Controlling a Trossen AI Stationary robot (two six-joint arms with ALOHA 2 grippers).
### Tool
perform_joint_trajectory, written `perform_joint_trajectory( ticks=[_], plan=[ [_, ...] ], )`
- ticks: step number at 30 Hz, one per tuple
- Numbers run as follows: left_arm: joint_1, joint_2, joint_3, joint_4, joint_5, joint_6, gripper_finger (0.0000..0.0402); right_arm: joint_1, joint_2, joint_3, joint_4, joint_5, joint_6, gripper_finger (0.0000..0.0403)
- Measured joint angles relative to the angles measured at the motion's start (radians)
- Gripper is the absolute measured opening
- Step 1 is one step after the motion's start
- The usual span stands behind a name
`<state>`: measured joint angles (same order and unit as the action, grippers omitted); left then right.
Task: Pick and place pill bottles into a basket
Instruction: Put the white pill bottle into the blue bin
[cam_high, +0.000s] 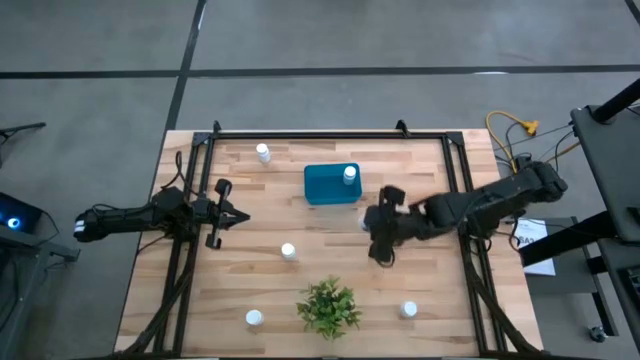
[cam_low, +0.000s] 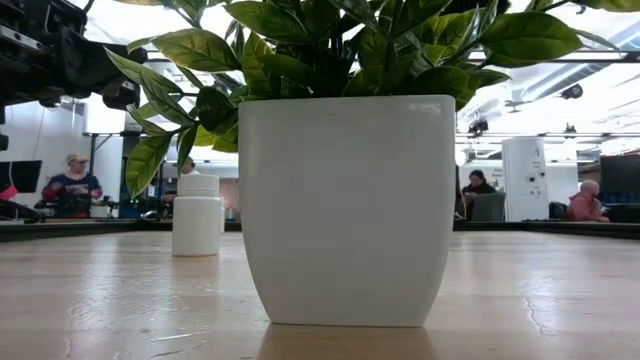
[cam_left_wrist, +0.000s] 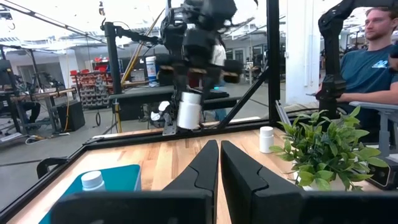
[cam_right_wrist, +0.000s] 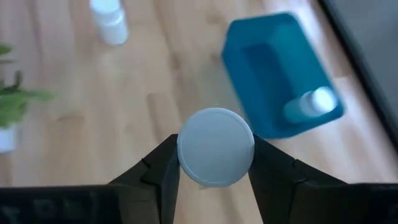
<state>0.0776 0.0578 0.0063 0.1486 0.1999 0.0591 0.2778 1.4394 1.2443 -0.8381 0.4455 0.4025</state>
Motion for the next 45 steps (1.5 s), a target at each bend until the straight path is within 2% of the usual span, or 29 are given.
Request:
perform_joint_trajectory(
  ticks=[4, 9, 13, 19, 25, 29, 45],
  plan=[
    [0.000, 0.000, 0.000, 0.000, 0.000, 0.000, 0.0002, -0.111, -0.006, 0.033, 0.004, -0.031, -0.120, 0.0144],
    [0.000, 0.000, 0.000, 0.000, 0.000, 0.000, 0.0002, -0.260, 0.002, 0.044, 0.054, -0.123, -0.239, 0.0144],
    [0.000, -0.001, 0.000, 0.001, 0.000, 0.000, 0.0002, -0.360, 0.002, 0.030, 0.119, -0.218, -0.305, 0.0144],
    [0.000, 0.000, 0.000, 0.000, 0.000, 0.000, 0.0002, -0.461, 0.002, 0.007, 0.137, -0.301, -0.360, 0.0144],
    [0.000, 0.000, 0.000, 0.000, 0.000, 0.000, 0.0002, -0.531, 0.002, -0.002, 0.138, -0.337, -0.407, 0.0144],
    [0.000, 0.000, 0.000, 0.000, 0.000, 0.000, 0.0002, -0.580, 0.020, -0.006, 0.144, -0.420, -0.410, 0.0144],
    [0.000, 0.000, 0.000, 0.000, 0.000, 0.000, 0.0002, -0.609, 0.229, 0.058, 0.169, -0.436, -0.488, 0.0144]
  ],
)
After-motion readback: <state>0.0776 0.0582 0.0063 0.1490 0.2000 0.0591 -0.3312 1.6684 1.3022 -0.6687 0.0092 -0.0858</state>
